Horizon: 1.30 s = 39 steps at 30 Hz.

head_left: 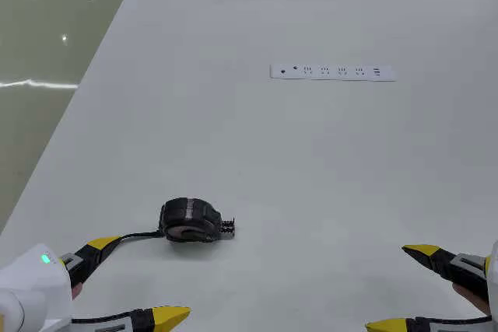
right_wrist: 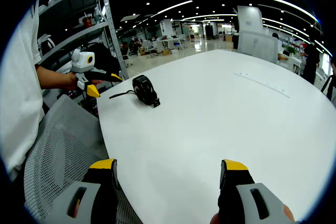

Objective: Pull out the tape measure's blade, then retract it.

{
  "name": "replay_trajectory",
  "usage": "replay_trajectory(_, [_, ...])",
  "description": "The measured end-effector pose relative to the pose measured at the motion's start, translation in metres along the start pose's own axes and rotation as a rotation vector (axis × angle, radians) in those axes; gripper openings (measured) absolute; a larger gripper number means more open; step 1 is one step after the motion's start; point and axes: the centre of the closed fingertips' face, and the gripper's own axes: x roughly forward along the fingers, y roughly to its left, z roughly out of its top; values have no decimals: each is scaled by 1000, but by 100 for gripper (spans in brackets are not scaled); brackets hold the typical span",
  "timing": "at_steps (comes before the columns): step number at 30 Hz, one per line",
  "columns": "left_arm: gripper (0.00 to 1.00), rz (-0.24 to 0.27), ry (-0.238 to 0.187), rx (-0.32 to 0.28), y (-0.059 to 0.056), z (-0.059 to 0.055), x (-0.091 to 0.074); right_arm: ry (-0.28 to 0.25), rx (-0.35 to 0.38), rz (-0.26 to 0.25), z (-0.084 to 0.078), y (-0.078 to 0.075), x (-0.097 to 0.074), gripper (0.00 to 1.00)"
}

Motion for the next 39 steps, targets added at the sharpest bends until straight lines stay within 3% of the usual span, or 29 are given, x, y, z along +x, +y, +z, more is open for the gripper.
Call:
replay_trajectory(30, [83,-8,19,-2,3,-5,2,-8,5,-3,-4,-3,2,78])
replay_trajectory(39, [84,-10,17,18,3,-1,2,-18,10,-6,-2,-7,4,78])
